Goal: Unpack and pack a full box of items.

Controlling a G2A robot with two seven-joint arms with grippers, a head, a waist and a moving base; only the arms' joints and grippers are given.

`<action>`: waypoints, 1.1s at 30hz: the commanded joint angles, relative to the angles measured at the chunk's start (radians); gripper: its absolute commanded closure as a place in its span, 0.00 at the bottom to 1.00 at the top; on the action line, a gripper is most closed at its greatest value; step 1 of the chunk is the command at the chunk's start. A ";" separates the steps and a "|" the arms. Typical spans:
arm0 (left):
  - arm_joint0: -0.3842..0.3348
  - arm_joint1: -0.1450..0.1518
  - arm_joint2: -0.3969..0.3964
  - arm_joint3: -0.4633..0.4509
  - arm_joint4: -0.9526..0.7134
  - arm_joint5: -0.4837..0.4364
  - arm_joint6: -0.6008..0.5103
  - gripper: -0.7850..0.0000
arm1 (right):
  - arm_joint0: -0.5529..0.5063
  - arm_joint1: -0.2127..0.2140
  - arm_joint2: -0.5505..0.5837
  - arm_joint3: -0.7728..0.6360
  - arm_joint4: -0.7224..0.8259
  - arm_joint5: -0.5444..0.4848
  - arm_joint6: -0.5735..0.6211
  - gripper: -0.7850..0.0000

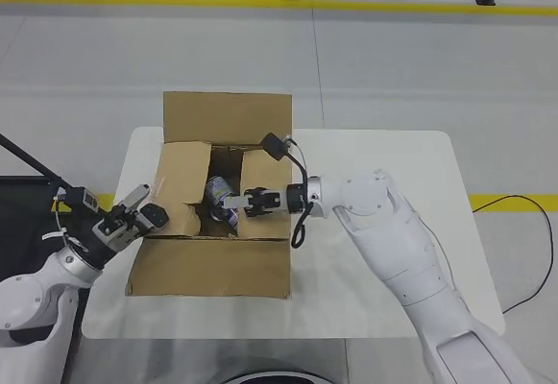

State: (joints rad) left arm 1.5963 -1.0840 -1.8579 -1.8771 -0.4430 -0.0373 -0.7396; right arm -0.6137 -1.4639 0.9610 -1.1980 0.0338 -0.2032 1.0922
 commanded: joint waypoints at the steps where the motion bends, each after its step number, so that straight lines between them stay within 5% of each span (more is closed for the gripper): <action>1: 0.011 0.002 -0.025 -0.005 -0.021 0.001 -0.013 0.00 | -0.002 0.003 0.011 -0.016 -0.005 -0.014 -0.022 0.00; 16: 0.194 0.024 -0.275 0.072 -0.113 -0.003 -0.351 0.00 | -0.026 0.012 0.038 -0.074 -0.048 -0.053 -0.122 0.00; 28: 0.293 0.032 -0.251 0.059 -0.164 -0.029 -0.640 0.00 | -0.088 0.031 0.123 -0.082 -0.209 -0.010 -0.446 0.00; 33: 0.301 0.033 -0.234 0.045 -0.181 -0.050 -0.658 0.00 | -0.077 0.029 0.131 0.005 -0.261 -0.010 -0.578 0.00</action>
State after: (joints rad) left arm 1.8965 -1.0506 -2.0910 -1.8268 -0.6343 -0.0728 -1.4110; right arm -0.6931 -1.4346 1.0911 -1.2145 -0.2219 -0.2083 0.5419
